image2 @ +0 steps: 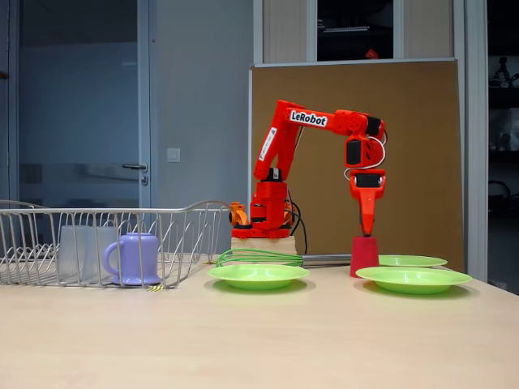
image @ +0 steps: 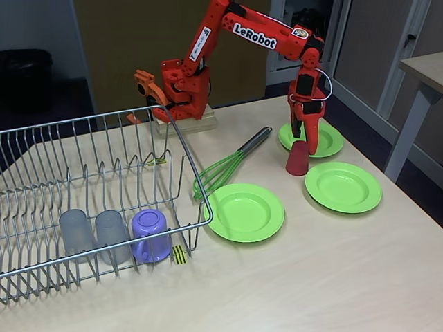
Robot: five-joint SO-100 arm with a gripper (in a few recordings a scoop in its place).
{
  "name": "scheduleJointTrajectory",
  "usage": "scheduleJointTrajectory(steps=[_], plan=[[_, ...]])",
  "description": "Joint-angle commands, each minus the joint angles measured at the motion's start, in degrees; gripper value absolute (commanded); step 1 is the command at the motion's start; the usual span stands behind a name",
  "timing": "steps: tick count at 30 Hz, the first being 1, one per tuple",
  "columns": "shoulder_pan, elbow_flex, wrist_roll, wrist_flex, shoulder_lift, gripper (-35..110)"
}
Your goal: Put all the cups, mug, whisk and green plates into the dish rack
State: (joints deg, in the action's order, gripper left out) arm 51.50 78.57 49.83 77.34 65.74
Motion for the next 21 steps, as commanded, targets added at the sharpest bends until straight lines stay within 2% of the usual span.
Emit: scheduleJointTrajectory(steps=[1, 15, 21], plan=[[-0.09, -3.87, -1.05, 0.62, -0.97, 40], [-2.29, -0.62, -4.57, -2.29, -1.76, 35], [-3.16, 1.67, -4.92, -3.78, -1.41, 20]])
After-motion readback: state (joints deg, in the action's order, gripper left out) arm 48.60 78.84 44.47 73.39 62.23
